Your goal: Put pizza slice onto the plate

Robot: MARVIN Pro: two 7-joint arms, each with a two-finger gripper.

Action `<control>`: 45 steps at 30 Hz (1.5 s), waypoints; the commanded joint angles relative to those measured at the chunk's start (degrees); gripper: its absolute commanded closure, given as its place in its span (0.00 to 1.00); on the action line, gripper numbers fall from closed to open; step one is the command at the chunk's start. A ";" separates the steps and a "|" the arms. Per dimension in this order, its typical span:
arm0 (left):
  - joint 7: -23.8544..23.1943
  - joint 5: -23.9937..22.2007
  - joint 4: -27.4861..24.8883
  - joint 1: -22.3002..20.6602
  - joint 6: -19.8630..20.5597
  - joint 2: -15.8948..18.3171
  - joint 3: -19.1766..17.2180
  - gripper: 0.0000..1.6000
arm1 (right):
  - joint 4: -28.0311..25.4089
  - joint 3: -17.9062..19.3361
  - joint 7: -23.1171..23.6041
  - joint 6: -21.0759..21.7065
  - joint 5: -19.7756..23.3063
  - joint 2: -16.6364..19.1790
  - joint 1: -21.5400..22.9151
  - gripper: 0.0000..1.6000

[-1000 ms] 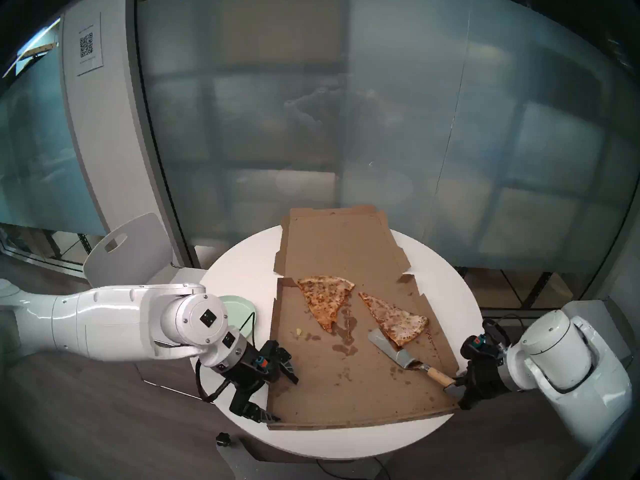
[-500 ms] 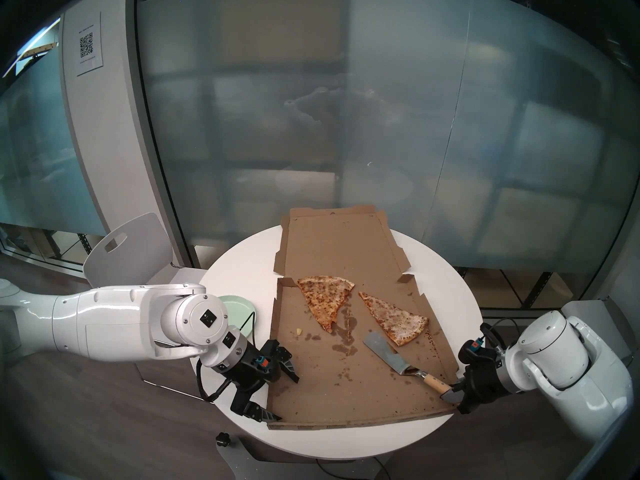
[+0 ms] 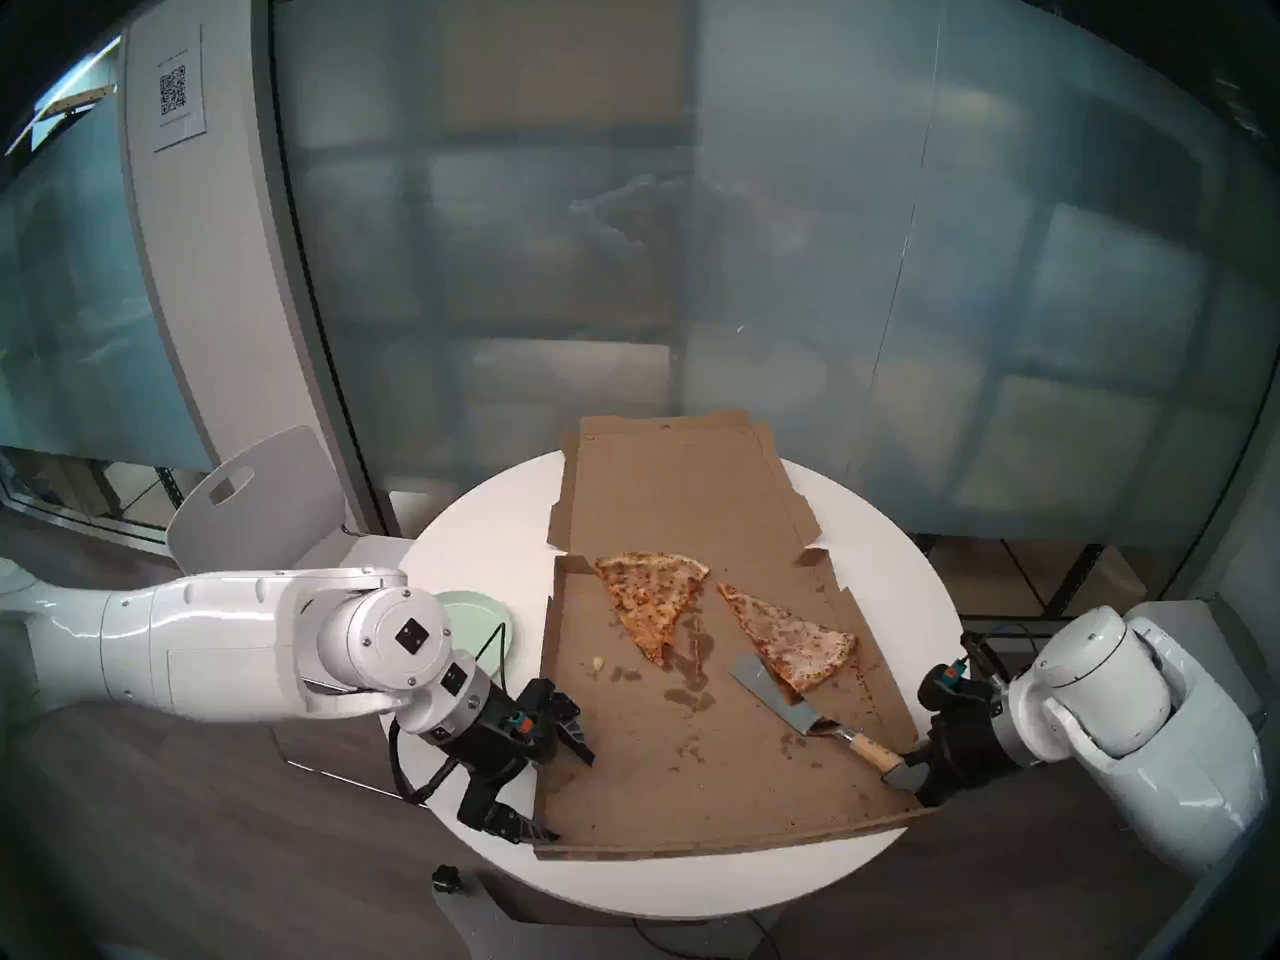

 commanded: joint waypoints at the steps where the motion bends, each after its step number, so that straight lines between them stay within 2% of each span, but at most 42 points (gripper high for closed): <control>1: -0.22 0.01 -0.48 -0.59 0.11 0.12 -0.40 0.00 | 0.71 0.03 0.01 0.32 -0.03 1.58 2.32 1.00; 14: -0.11 -0.02 0.10 -0.33 -0.43 0.29 -0.25 0.00 | 4.34 -4.63 -1.32 0.86 0.19 2.68 9.40 1.00; 23: -0.20 -0.05 -0.21 -0.35 -0.49 0.51 -0.16 0.00 | 4.93 -7.70 -1.71 1.38 0.69 3.14 13.92 1.00; 34: 0.21 0.03 0.06 -0.04 -0.71 0.03 -0.03 0.00 | 5.25 -10.12 -3.78 1.38 0.52 2.39 17.25 1.00; 45: 0.42 -0.14 -0.50 -0.38 -0.78 0.43 -0.07 0.00 | 8.28 -11.89 -6.30 1.38 0.60 0.86 18.69 1.00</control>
